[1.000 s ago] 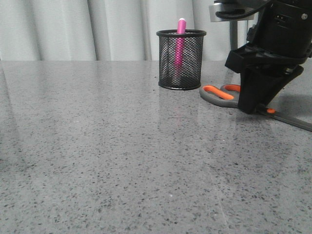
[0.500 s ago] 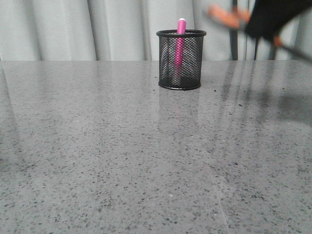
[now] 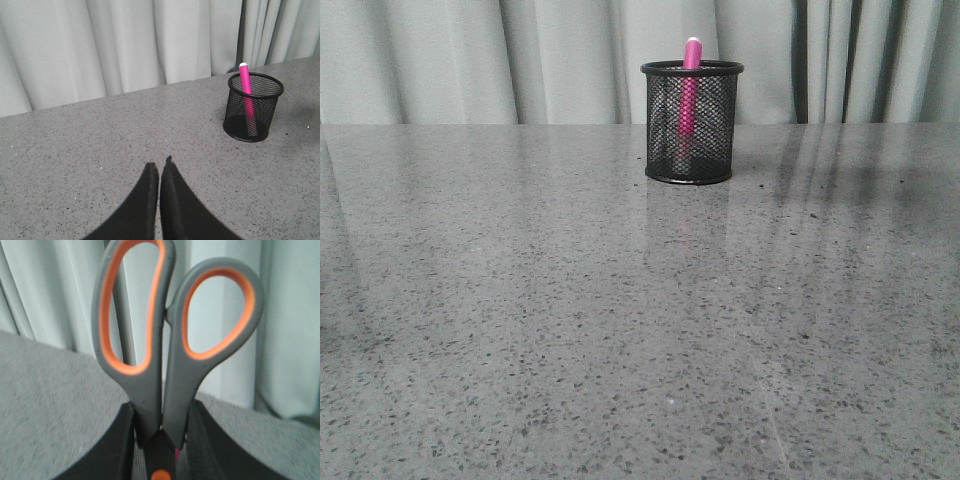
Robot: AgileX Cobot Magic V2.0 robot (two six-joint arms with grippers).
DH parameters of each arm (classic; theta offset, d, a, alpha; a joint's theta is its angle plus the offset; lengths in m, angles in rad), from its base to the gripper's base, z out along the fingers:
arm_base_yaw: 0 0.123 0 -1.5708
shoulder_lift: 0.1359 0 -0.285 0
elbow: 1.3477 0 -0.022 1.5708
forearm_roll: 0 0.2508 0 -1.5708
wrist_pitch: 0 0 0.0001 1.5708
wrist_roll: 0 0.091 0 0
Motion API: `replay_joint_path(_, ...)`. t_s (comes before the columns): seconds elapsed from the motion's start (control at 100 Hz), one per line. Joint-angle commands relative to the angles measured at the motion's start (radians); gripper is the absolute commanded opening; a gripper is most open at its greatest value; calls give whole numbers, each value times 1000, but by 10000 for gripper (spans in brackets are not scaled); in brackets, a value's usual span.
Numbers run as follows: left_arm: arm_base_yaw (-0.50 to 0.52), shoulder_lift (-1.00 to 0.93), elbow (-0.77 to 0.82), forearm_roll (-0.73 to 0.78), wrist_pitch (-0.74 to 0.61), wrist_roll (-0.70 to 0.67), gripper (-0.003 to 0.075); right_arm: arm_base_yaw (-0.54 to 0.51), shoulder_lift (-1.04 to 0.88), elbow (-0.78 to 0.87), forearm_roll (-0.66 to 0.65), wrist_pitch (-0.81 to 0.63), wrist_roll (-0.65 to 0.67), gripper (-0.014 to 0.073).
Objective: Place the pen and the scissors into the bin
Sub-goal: 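Lift the scissors handles-up and carry them over the mesh cup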
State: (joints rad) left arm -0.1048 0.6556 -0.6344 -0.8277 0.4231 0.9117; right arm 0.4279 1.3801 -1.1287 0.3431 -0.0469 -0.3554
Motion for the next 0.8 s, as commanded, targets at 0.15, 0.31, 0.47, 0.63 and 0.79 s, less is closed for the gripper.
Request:
replay_joint_path(0.15, 3, -3, -28, -36, -47, -7, -19, 24, 150, -35, -14, -528, 1, -76)
replay_joint_path(0.31, 3, -3, -28, -37, -47, -7, -19, 29, 222, -67, -19, -530, 65, -76)
replay_joint_path(0.47, 3, -3, -28, -37, -47, -7, -19, 29, 281, -71, -55, -557, 113, -76)
replay_joint_path(0.63, 3, -3, -28, -37, -47, -7, -19, 30, 314, -69, -60, -542, 125, -76)
replay_joint_path(0.79, 3, -3, -28, -37, -45, -7, -19, 33, 317, -64, -60, -419, 125, -76)
